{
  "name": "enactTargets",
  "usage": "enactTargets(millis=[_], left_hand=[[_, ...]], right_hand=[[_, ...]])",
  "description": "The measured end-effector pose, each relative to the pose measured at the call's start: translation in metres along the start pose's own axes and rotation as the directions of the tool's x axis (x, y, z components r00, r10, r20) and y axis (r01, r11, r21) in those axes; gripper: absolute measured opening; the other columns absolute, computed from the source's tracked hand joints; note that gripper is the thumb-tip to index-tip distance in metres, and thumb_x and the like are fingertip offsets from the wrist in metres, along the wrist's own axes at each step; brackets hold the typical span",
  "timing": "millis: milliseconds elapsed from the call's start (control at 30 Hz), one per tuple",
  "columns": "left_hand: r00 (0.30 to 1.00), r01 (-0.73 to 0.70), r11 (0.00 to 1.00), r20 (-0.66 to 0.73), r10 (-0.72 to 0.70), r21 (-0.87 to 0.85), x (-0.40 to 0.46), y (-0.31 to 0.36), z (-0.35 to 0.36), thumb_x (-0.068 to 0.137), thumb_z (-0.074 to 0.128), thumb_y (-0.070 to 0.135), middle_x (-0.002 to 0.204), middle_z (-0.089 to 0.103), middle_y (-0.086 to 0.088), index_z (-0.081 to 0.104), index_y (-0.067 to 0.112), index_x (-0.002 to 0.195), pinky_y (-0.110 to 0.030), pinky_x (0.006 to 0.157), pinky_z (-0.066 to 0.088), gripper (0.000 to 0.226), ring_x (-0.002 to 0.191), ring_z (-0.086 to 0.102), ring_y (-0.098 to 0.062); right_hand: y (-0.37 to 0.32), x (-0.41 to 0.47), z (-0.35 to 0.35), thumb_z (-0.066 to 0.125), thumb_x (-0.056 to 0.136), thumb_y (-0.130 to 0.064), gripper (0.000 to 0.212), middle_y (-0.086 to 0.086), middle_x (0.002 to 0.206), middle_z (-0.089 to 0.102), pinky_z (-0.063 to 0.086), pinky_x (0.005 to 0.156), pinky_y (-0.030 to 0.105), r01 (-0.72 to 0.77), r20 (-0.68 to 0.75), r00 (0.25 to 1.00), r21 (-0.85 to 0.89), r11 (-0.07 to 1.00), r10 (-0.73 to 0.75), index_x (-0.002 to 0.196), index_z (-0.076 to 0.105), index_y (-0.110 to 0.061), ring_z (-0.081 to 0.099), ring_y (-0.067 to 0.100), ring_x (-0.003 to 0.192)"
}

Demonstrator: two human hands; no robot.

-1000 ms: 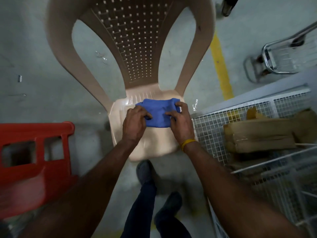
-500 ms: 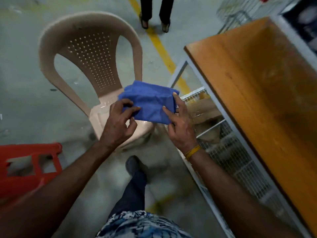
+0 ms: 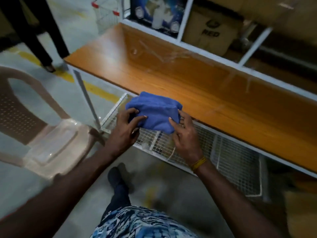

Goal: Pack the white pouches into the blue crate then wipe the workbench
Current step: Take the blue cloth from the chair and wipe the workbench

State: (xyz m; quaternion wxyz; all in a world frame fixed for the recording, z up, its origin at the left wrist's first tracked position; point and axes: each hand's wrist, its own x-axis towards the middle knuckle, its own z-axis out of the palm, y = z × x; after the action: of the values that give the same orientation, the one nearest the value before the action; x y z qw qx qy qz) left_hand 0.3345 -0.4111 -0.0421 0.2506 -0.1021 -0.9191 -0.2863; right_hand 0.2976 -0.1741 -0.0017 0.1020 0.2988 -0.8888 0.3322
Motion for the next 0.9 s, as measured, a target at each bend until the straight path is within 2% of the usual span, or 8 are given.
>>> enactTargets(millis=[67,167,267,400,533,667,767,900], left_hand=[[0.998,-0.065,0.997,0.015,0.066,-0.047,0.019,0.032,0.021,0.075,0.064,-0.007,0.124,0.047,-0.024,0.065,0.002,0.117,-0.022,0.109,0.030,0.043,0.120,0.043,-0.034],[0.982,-0.163,0.982,0.082,0.172,-0.099,0.044,0.071,0.054,0.080,0.062,-0.001,0.122,0.049,-0.023,0.066,0.003,0.110,-0.038,0.097,0.044,0.031,0.114,0.049,-0.037],[0.951,-0.260,0.955,0.135,0.279,-0.145,0.067,0.108,0.086,0.081,0.061,0.004,0.120,0.051,-0.019,0.067,0.005,0.105,-0.038,0.086,0.047,0.025,0.108,0.051,-0.036],[0.880,-0.393,0.891,0.187,0.436,-0.228,0.100,0.151,0.132,0.079,0.061,0.000,0.118,0.050,-0.017,0.065,0.003,0.101,-0.033,0.090,0.043,0.022,0.109,0.048,-0.033],[0.765,-0.499,0.830,0.324,0.557,-0.250,0.139,0.186,0.195,0.085,0.055,0.010,0.115,0.053,-0.021,0.062,0.004,0.099,-0.049,0.076,0.052,0.017,0.104,0.051,-0.041],[0.638,-0.566,0.769,0.434,0.637,-0.297,0.178,0.211,0.259,0.081,0.073,0.013,0.115,0.054,-0.017,0.060,0.010,0.098,-0.050,0.067,0.055,0.021,0.110,0.048,-0.039],[0.542,-0.618,0.709,0.470,0.697,-0.339,0.209,0.224,0.298,0.080,0.077,0.027,0.117,0.054,-0.016,0.059,0.012,0.100,-0.046,0.065,0.055,0.031,0.113,0.047,-0.039],[0.427,-0.700,0.617,0.483,0.765,-0.360,0.255,0.238,0.349,0.077,0.076,0.012,0.115,0.057,-0.019,0.062,0.011,0.096,-0.045,0.064,0.054,0.023,0.106,0.054,-0.041]], right_hand=[[0.015,-0.023,-0.033,0.054,0.091,-0.001,0.034,0.022,0.141,0.041,0.046,0.105,0.037,-0.084,-0.056,0.995,0.001,0.996,0.084,0.124,0.064,0.001,0.053,0.029,0.122],[0.038,-0.055,-0.076,0.058,0.090,-0.004,0.030,0.023,0.139,0.042,0.048,0.099,0.033,-0.152,-0.156,0.977,-0.020,0.988,0.147,0.118,0.068,0.000,0.054,0.022,0.116],[0.065,-0.086,-0.110,0.058,0.091,-0.011,0.028,0.019,0.144,0.040,0.050,0.098,0.036,-0.227,-0.240,0.950,-0.090,0.970,0.200,0.116,0.069,-0.005,0.054,0.026,0.120],[0.102,-0.123,-0.146,0.058,0.090,-0.018,0.028,0.010,0.147,0.042,0.046,0.102,0.049,-0.304,-0.347,0.917,-0.295,0.906,0.195,0.113,0.071,-0.011,0.045,0.031,0.133],[0.142,-0.148,-0.167,0.056,0.088,-0.023,0.028,0.006,0.150,0.047,0.032,0.113,0.055,-0.346,-0.365,0.916,-0.505,0.791,0.168,0.112,0.071,-0.018,0.031,0.036,0.145],[0.190,-0.156,-0.173,0.054,0.090,-0.019,0.028,0.006,0.119,0.070,0.027,0.117,0.050,-0.383,-0.410,0.898,-0.555,0.739,0.158,0.111,0.073,-0.014,0.049,0.031,0.134],[0.219,-0.151,-0.175,0.052,0.091,-0.018,0.027,0.007,0.107,0.072,0.031,0.115,0.048,-0.390,-0.396,0.902,-0.580,0.715,0.171,0.107,0.073,-0.013,0.059,0.029,0.123],[0.256,-0.137,-0.175,0.051,0.093,-0.017,0.026,0.007,0.101,0.068,0.034,0.114,0.046,-0.473,-0.418,0.871,-0.569,0.672,0.259,0.107,0.072,-0.012,0.064,0.029,0.109]])
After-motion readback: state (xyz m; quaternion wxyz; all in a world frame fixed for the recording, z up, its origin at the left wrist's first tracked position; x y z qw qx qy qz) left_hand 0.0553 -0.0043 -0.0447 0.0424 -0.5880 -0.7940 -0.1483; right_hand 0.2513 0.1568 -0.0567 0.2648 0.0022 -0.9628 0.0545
